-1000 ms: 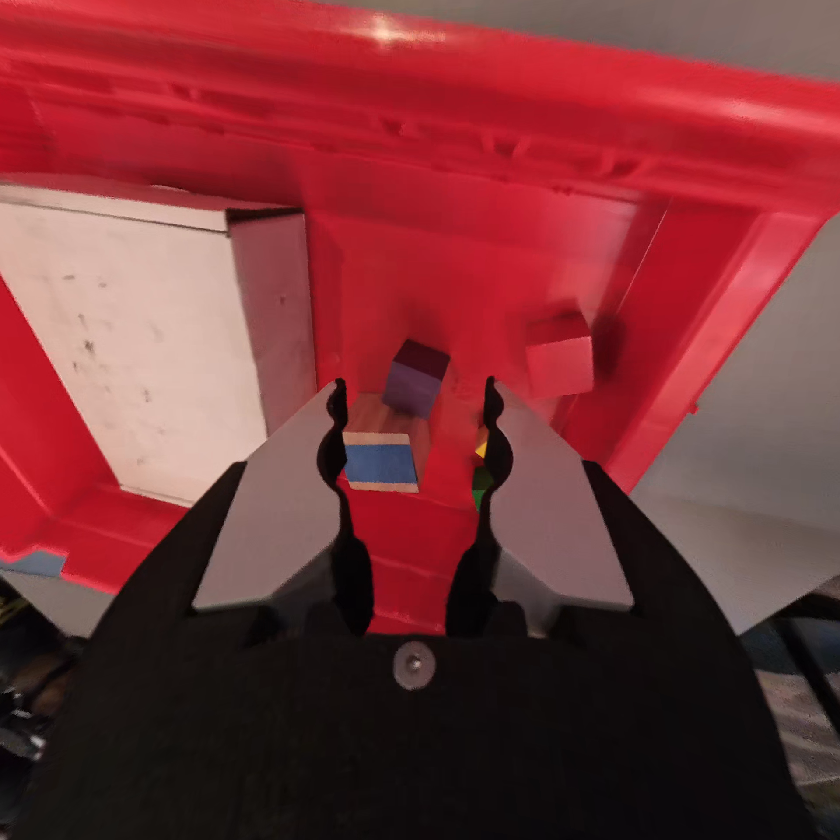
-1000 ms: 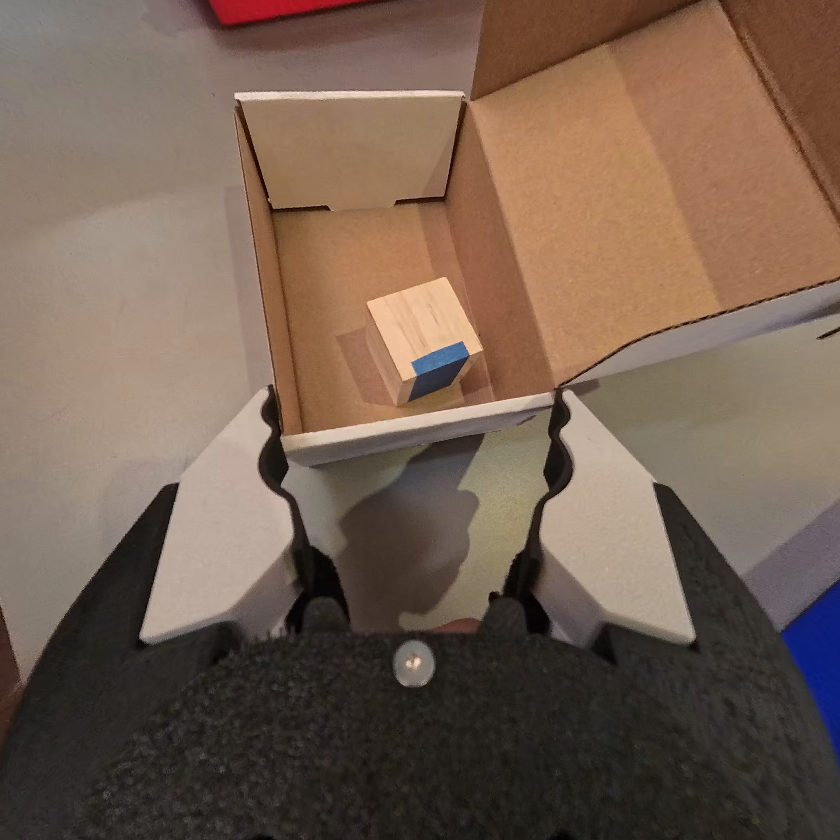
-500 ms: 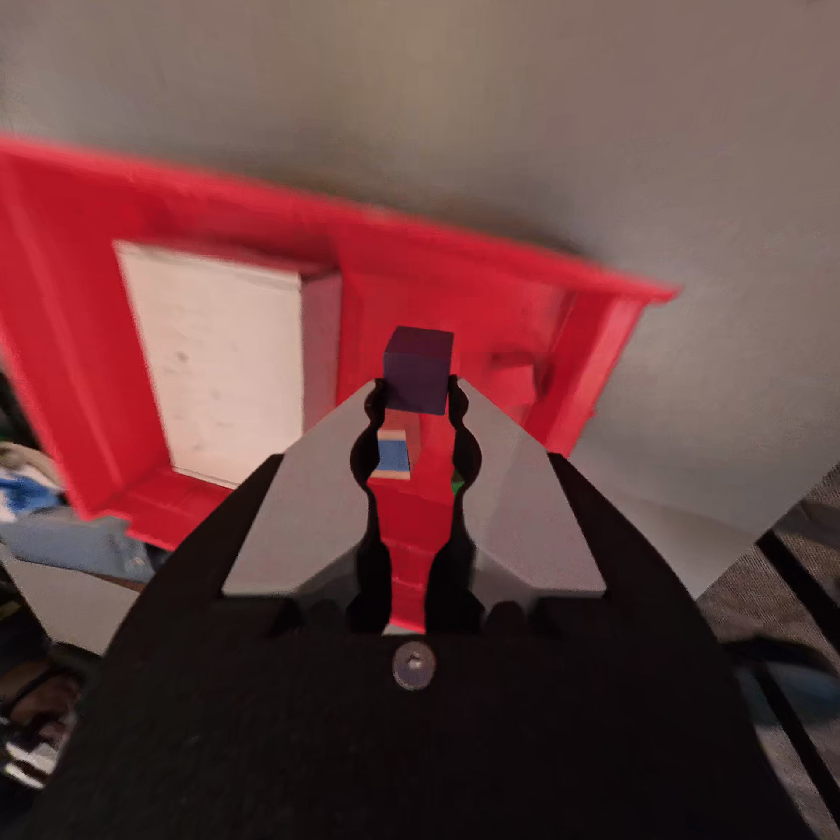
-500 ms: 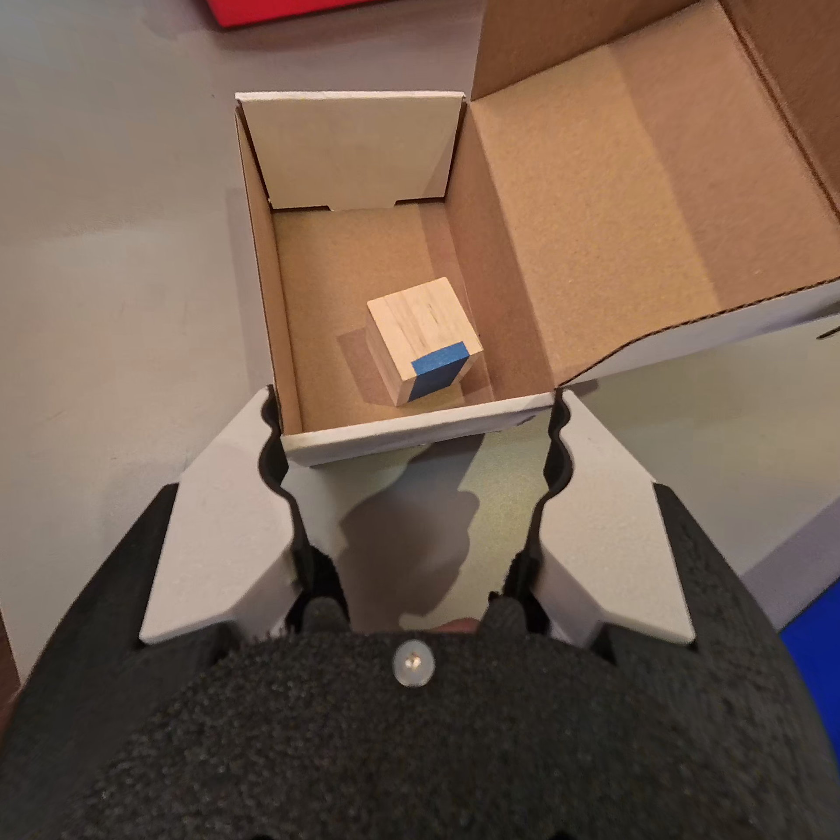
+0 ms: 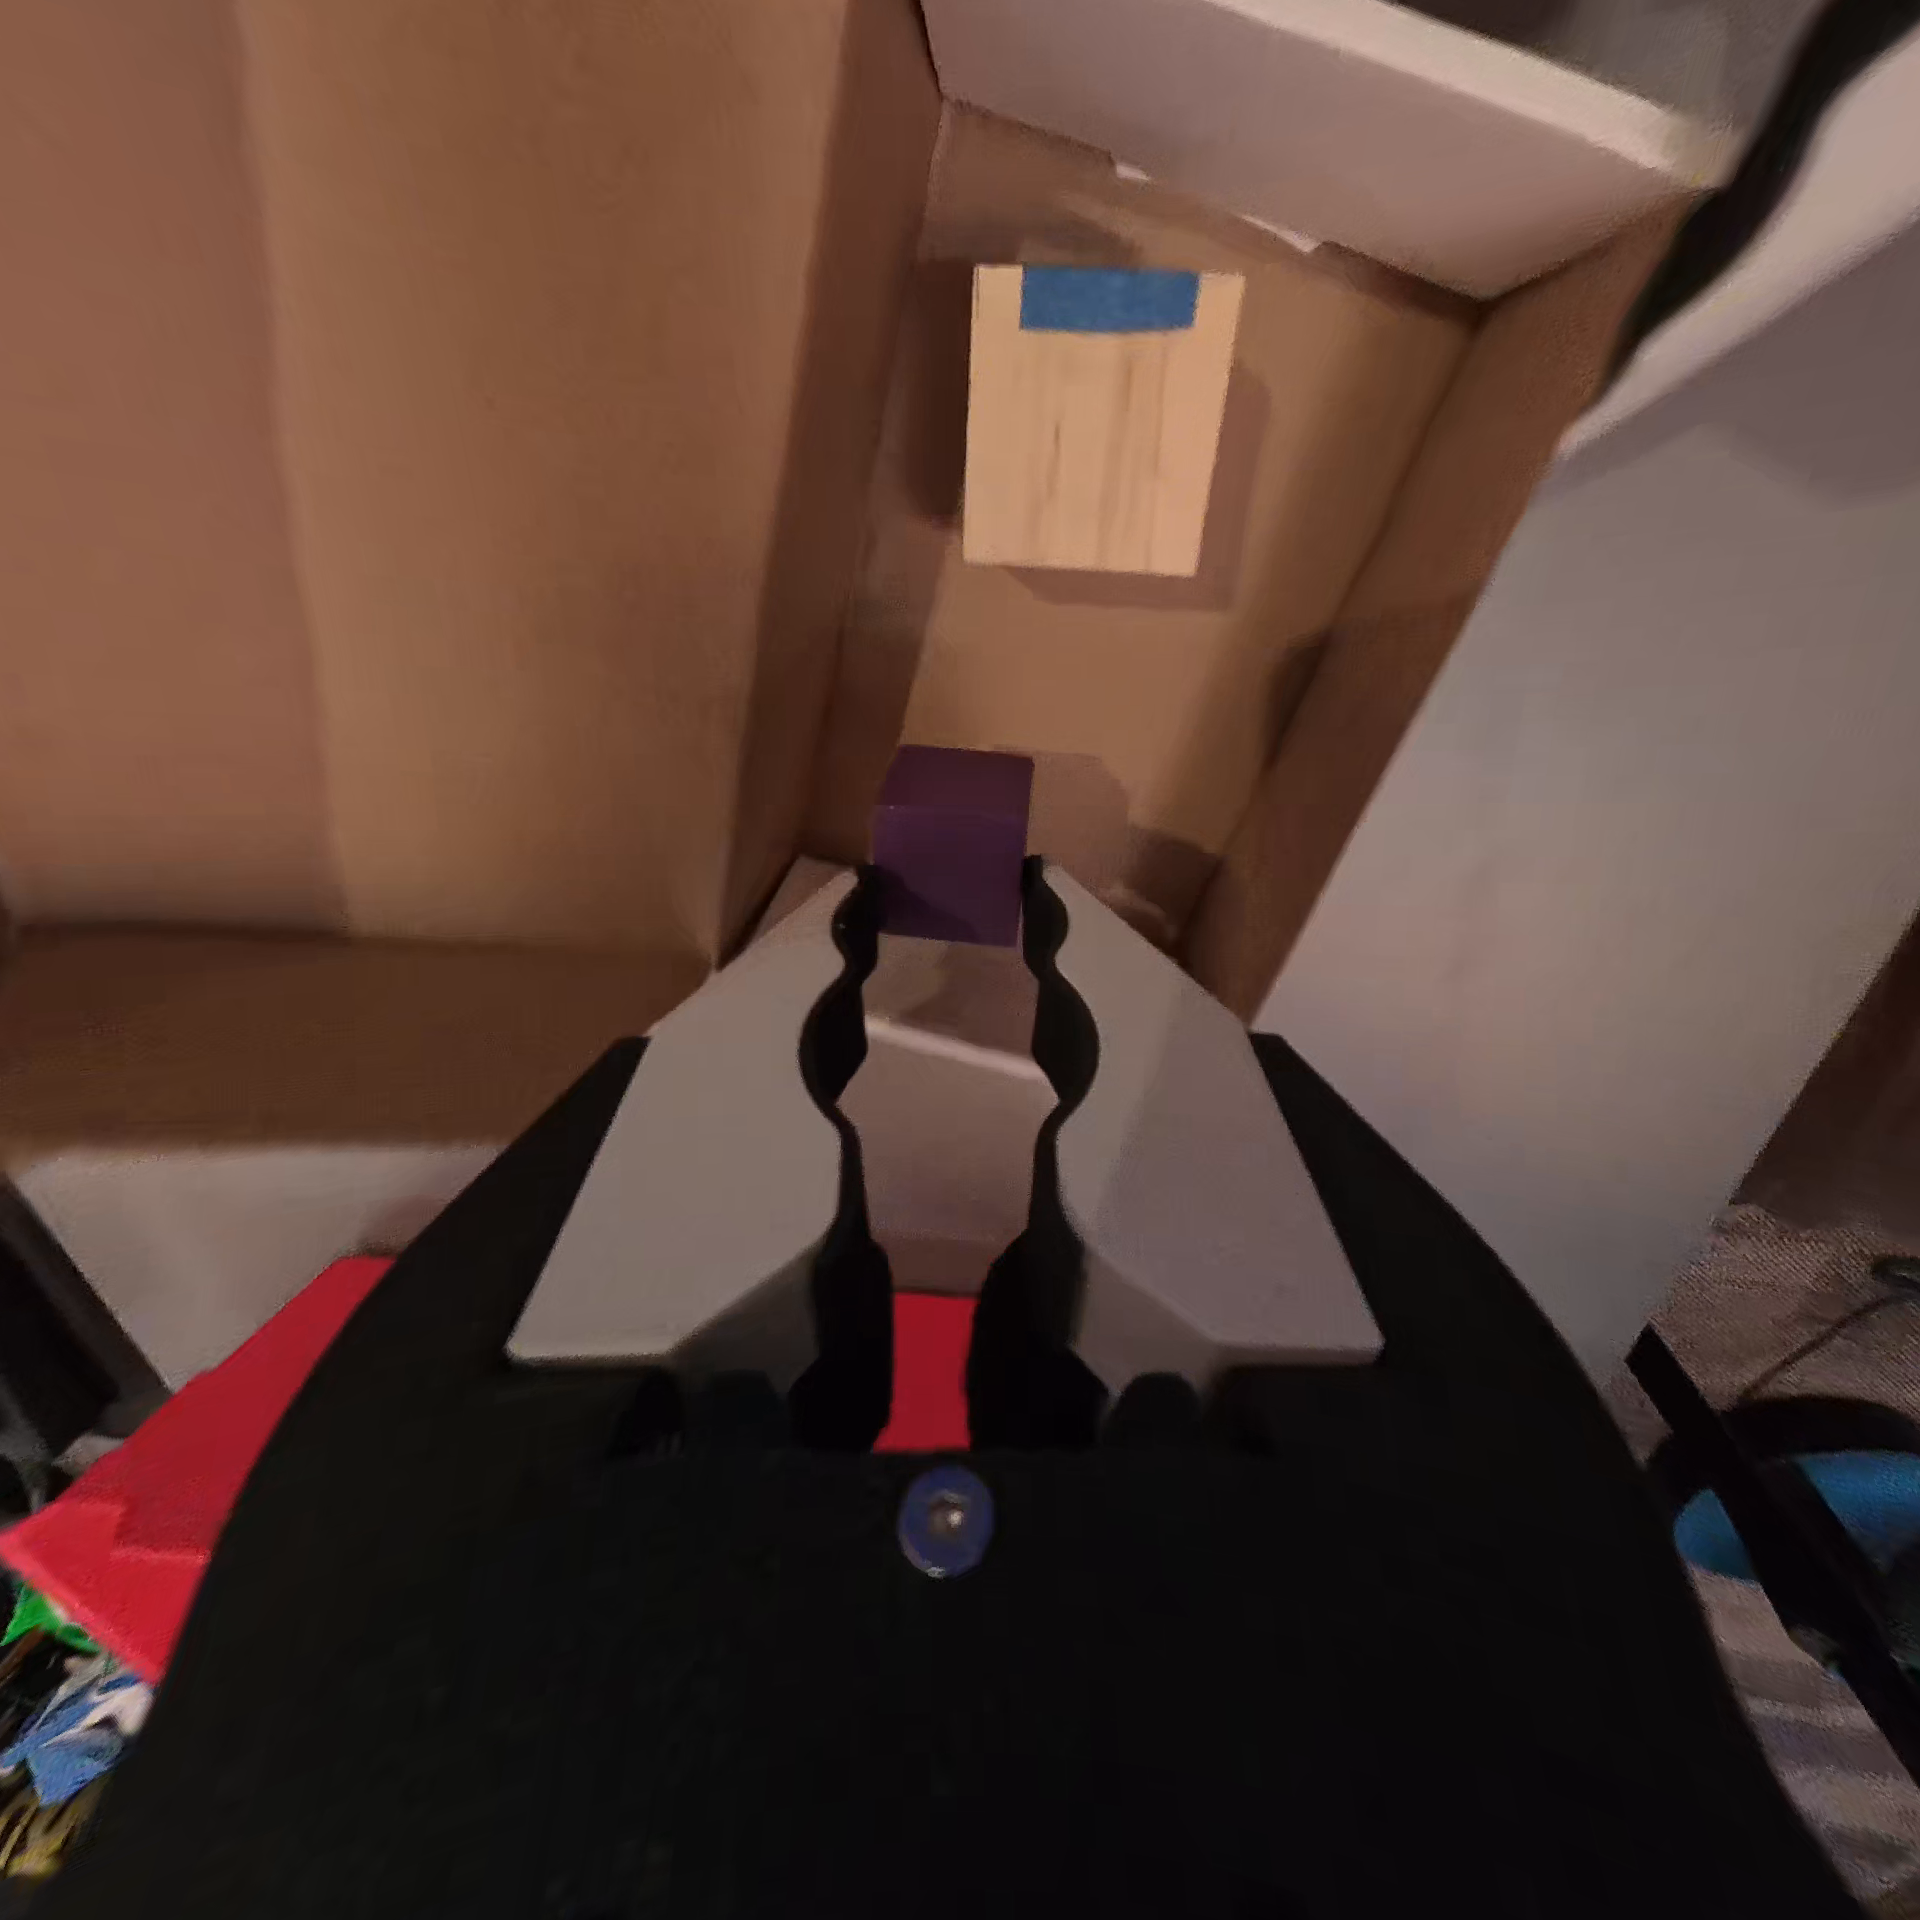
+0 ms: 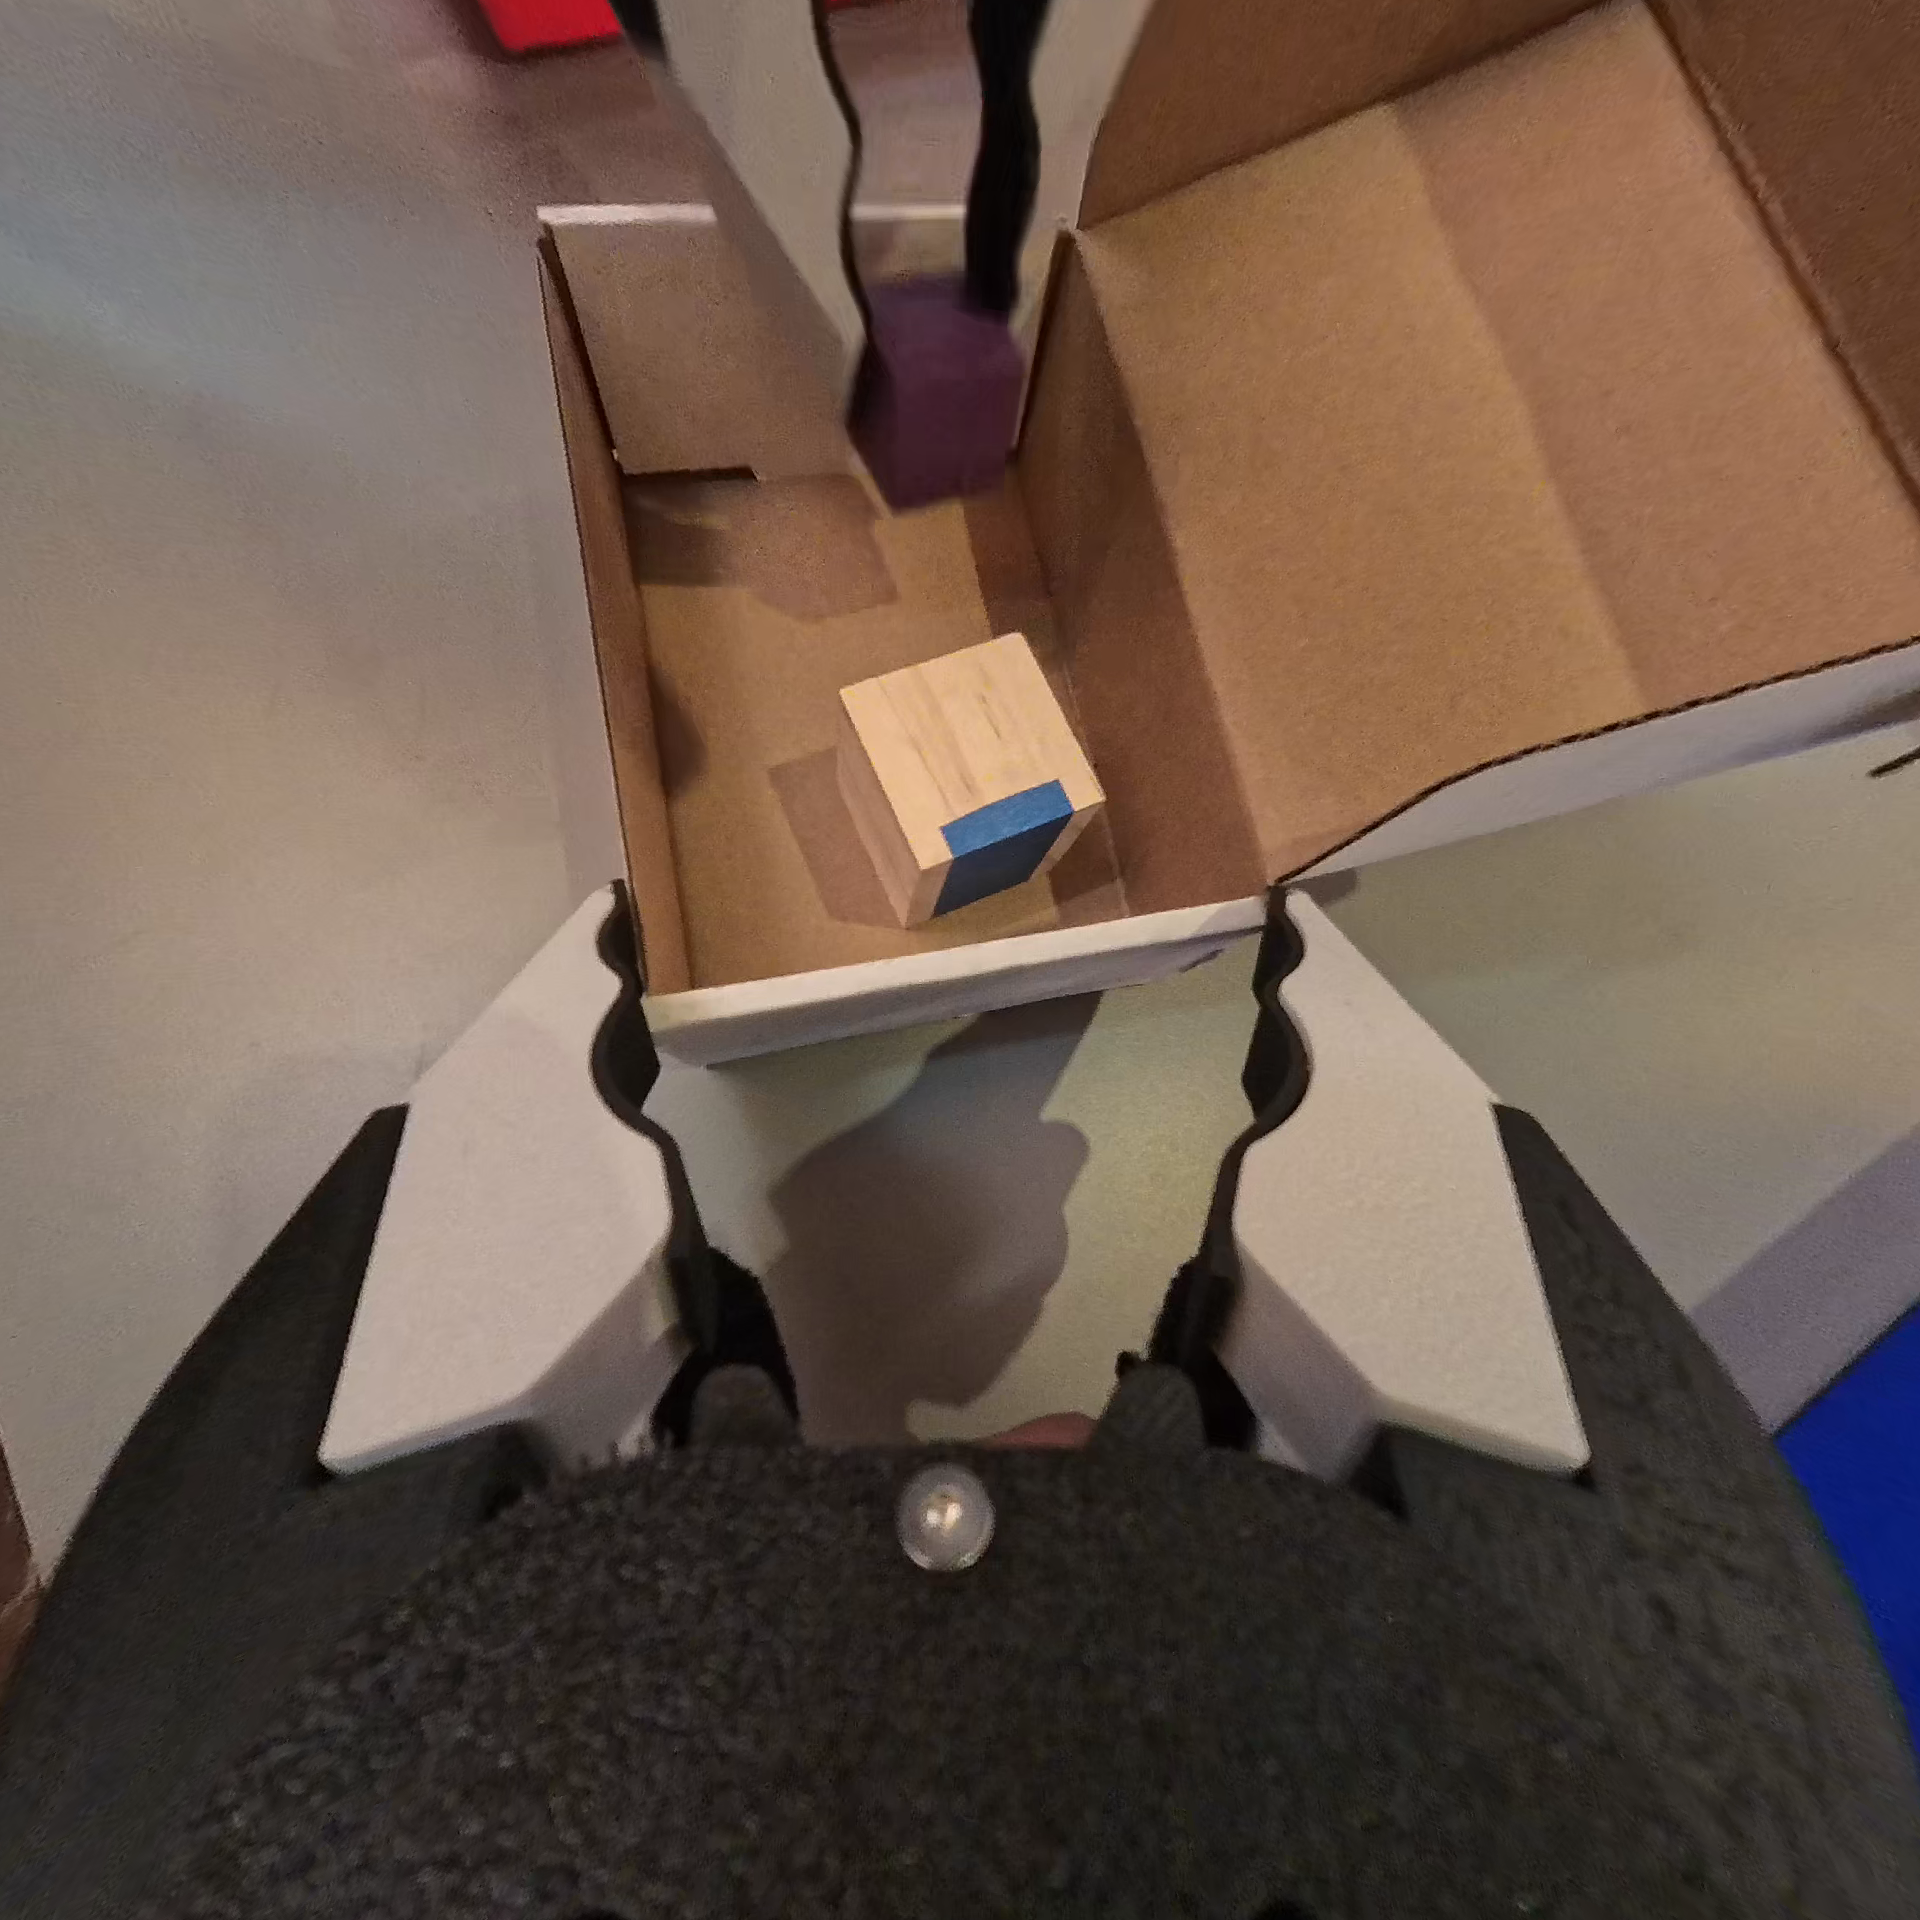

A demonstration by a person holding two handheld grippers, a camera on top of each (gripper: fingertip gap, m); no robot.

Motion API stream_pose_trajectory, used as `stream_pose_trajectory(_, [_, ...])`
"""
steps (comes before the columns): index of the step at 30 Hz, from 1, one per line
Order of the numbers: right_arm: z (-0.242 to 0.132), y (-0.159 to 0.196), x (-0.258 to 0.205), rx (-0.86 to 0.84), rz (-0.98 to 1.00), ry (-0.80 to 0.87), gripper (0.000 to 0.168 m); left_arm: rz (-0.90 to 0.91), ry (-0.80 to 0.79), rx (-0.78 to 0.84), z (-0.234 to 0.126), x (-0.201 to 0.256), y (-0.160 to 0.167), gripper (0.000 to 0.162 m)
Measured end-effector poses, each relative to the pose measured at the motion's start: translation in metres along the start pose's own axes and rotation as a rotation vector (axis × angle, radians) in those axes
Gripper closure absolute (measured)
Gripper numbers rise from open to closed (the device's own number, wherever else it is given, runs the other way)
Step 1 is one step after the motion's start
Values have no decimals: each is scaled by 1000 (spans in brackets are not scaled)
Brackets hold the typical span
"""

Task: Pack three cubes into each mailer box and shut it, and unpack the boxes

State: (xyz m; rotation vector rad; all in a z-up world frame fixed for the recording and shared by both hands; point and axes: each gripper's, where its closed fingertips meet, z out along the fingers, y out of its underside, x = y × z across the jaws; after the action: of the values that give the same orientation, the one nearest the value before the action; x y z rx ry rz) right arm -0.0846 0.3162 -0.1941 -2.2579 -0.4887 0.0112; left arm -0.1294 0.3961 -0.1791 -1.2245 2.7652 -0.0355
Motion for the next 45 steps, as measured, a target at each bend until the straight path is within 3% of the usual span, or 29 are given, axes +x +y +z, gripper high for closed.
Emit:
stream_pose_trajectory(7, [0,0,0,5,6,-3,52,24,-43,-161,37,-8,1,137])
stream_pose_trajectory(14, [0,0,0,8,7,-4,52,21,-58,-129,39,-8,-1,133])
stream_pose_trajectory(16, [0,0,0,7,9,-4,52,-5,-59,-86,27,-8,-2,119])
stream_pose_trajectory(20, [0,0,0,8,11,-5,52,-50,-19,152,-45,0,-1,116])
stream_pose_trajectory(23, [0,0,0,5,11,-4,52,-124,-28,229,-100,-4,44,119])
stream_pose_trajectory(25, [0,0,0,6,12,-4,52,-196,-77,178,-113,-15,93,119])
stream_pose_trajectory(29, [0,1,0,-1,7,0,52,-353,-65,-22,-91,-19,194,121])
stream_pose_trajectory(34, [0,1,0,-5,9,0,52,-399,-6,-243,-37,-6,280,123])
stream_pose_trajectory(39, [0,1,0,-8,9,2,52,-601,98,-188,-10,-4,286,119])
stream_pose_trajectory(45, [0,1,0,-7,9,1,52,-711,164,-242,9,5,292,111])
